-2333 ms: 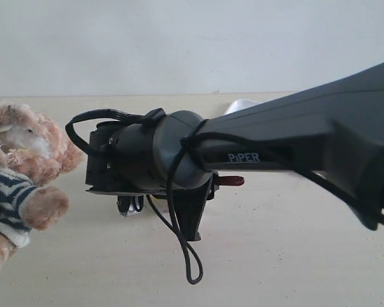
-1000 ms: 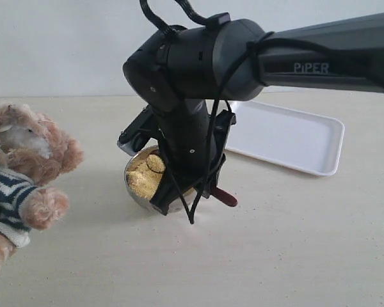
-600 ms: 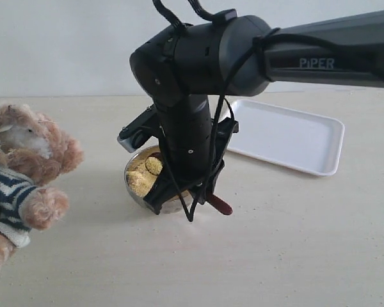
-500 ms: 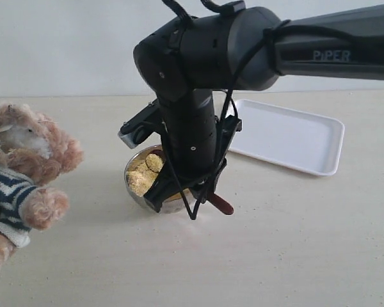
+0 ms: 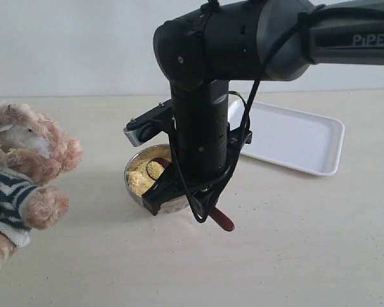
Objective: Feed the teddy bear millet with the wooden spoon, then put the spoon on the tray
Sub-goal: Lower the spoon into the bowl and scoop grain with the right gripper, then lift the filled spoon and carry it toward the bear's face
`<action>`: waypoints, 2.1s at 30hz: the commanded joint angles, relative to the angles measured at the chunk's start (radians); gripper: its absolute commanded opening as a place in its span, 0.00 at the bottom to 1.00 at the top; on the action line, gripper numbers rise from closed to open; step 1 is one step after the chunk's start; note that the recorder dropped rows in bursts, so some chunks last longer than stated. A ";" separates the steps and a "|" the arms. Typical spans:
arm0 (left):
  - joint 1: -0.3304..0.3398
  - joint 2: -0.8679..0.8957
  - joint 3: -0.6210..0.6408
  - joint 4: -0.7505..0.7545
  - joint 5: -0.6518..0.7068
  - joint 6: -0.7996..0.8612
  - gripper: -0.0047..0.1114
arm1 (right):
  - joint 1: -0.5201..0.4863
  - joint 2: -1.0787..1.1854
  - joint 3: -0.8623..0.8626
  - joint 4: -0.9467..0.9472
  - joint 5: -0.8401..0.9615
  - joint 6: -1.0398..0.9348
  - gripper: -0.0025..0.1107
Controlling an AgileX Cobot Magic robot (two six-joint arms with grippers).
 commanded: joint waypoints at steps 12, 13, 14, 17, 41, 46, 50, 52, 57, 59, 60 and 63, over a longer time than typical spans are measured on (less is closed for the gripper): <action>0.002 -0.016 -0.003 -0.019 0.010 -0.005 0.10 | -0.022 -0.016 0.005 0.032 0.000 -0.036 0.05; 0.002 -0.016 -0.003 -0.019 0.010 -0.005 0.10 | -0.022 -0.016 0.005 0.034 0.000 -0.040 0.05; 0.002 -0.016 -0.003 -0.019 0.010 -0.005 0.10 | -0.022 -0.016 0.005 0.034 0.000 -0.040 0.05; 0.002 -0.016 -0.003 -0.019 0.010 -0.005 0.10 | -0.022 -0.016 0.005 0.016 0.000 -0.035 0.05; 0.002 -0.016 -0.003 -0.019 0.010 -0.005 0.10 | -0.020 -0.021 -0.004 0.022 0.000 -0.116 0.05; 0.002 -0.016 -0.003 -0.019 0.010 -0.005 0.10 | -0.025 -0.021 -0.013 0.117 0.000 -0.121 0.05; 0.002 -0.016 -0.003 -0.019 0.010 -0.005 0.10 | -0.036 -0.021 -0.015 0.124 0.000 -0.101 0.05; 0.002 -0.016 -0.003 -0.019 0.010 -0.005 0.10 | -0.036 -0.023 -0.015 0.122 0.000 -0.105 0.05; 0.002 -0.016 -0.003 -0.019 0.010 -0.005 0.10 | -0.032 -0.034 -0.015 0.108 0.000 -0.105 0.05; 0.002 -0.016 -0.003 -0.019 0.010 -0.005 0.10 | -0.024 -0.041 -0.015 0.108 0.000 -0.118 0.05; 0.002 -0.016 -0.003 -0.019 0.010 -0.005 0.10 | -0.022 -0.047 -0.018 0.108 0.000 -0.127 0.05; 0.002 -0.016 -0.003 -0.019 0.010 -0.005 0.10 | -0.008 -0.066 -0.034 0.091 0.000 -0.127 0.05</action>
